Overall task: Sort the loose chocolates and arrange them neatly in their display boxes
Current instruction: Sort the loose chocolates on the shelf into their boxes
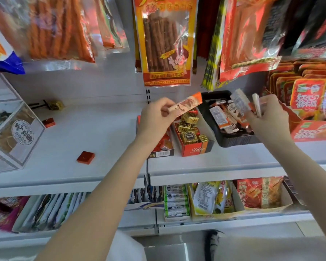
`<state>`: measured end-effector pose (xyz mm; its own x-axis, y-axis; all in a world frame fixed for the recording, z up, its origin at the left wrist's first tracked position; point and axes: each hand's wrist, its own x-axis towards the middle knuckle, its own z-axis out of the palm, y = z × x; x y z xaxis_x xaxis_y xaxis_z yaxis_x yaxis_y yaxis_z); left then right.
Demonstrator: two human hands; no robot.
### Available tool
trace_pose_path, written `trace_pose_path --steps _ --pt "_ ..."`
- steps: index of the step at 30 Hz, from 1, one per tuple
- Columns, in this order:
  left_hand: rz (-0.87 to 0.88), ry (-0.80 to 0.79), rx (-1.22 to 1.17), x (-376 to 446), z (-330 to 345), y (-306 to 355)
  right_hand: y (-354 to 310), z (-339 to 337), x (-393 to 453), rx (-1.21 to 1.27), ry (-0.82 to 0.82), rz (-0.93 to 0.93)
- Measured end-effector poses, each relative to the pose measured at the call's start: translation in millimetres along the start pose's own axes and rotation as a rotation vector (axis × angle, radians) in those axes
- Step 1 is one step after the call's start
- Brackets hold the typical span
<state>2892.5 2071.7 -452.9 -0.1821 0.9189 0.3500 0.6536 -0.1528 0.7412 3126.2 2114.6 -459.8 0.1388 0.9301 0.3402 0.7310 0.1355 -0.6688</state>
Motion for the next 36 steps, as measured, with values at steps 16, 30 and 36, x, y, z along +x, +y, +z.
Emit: trace_pose_path --steps 16,30,36 --pt "0.122 -0.054 0.096 19 57 15 9 37 73 -0.255 -0.021 -0.343" --pt "0.181 -0.021 0.16 26 87 38 24 10 60 -0.03 -0.178 -0.063" --pt "0.148 -0.171 0.314 37 96 31 34 3 43 -0.071 -0.06 -0.089"
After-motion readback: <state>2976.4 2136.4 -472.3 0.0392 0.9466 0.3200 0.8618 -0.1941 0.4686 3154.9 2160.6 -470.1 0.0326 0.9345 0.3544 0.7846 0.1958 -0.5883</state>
